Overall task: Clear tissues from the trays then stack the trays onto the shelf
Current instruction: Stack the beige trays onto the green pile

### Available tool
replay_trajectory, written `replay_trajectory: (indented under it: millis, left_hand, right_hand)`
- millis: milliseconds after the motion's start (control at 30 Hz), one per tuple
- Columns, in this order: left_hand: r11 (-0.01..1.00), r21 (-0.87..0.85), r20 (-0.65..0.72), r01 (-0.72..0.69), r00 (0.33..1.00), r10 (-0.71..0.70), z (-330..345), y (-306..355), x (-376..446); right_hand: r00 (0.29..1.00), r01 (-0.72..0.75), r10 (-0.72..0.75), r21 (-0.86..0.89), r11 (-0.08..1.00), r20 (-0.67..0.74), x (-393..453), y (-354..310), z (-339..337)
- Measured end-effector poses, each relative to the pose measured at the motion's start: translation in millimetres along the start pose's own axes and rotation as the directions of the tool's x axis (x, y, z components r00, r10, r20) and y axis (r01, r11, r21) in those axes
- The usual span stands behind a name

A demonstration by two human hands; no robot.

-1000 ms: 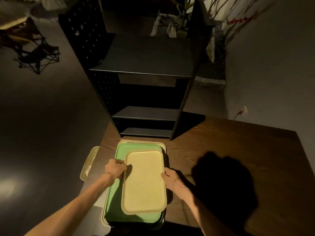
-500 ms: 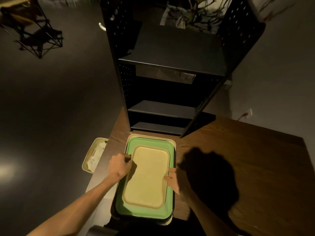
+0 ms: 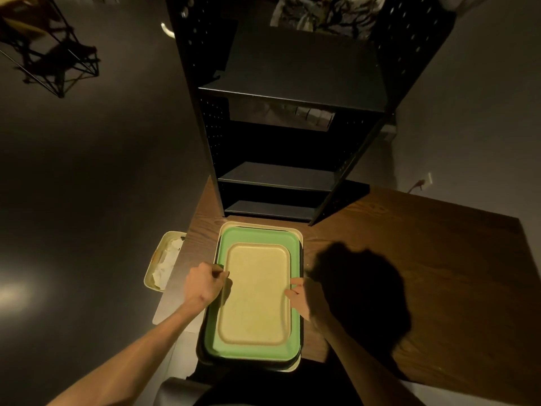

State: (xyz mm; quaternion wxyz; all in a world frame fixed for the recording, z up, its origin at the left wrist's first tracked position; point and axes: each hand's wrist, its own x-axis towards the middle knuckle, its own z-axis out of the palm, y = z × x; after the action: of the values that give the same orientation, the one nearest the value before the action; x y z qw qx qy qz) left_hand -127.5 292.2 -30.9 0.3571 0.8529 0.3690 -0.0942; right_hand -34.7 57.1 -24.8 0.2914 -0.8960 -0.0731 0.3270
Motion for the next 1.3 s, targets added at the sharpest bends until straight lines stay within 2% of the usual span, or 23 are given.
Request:
replay_trajectory:
  millis: [200, 333, 400, 467, 533, 600, 700, 767, 867, 1067, 1300]
  left_hand:
    - [1.0, 0.027, -0.051, 0.005, 0.999, -0.003, 2, -3, -1]
    - [0.999, 0.018, -0.059, 0.026, 0.998, -0.025, 6, -1, -5]
    - [0.999, -0.04, -0.064, 0.025, 0.998, -0.028, 7, 0, -7]
    - [0.986, -0.15, -0.02, 0.079, 0.996, -0.083, 10, -3, -6]
    - [0.957, -0.249, 0.061, 0.151, 0.988, -0.14, 13, -7, -7]
    - [0.936, -0.294, 0.113, 0.191, 0.98, -0.165, 18, -9, -10]
    - [0.95, -0.265, 0.063, 0.163, 0.986, -0.151, 26, -10, -16]
    - [0.967, -0.21, 0.003, 0.142, 0.989, -0.145, 31, -11, -19]
    - [0.969, -0.147, -0.044, 0.201, 0.977, -0.209, 39, -14, -21]
    - [0.944, -0.218, -0.017, 0.249, 0.966, -0.259, 47, -19, -22]
    - [0.934, -0.212, -0.025, 0.286, 0.954, -0.298, 42, -23, -17]
  right_hand:
    - [0.993, -0.112, 0.115, 0.201, 0.973, -0.003, 7, 27, 16]
    - [0.999, -0.024, 0.028, 0.13, 0.991, -0.033, 7, 23, 13]
    - [0.993, -0.01, 0.025, 0.129, 0.992, -0.112, 10, 29, 15]
    - [0.986, -0.031, 0.067, 0.227, 0.973, -0.155, 23, 46, 21]
    - [0.988, -0.075, 0.111, 0.296, 0.952, -0.109, 28, 55, 28]
    - [0.989, -0.128, 0.143, 0.275, 0.953, -0.034, 20, 45, 25]
    - [0.989, -0.142, 0.147, 0.181, 0.973, -0.01, 13, 37, 29]
    - [0.98, -0.196, 0.198, 0.212, 0.958, 0.011, 17, 39, 40]
    - [0.964, -0.258, 0.266, 0.219, 0.941, -0.006, 20, 36, 49]
    - [0.938, -0.338, 0.347, 0.226, 0.914, 0.001, 25, 23, 41]
    - [0.897, -0.422, 0.441, 0.364, 0.83, 0.035, 35, 17, 37]
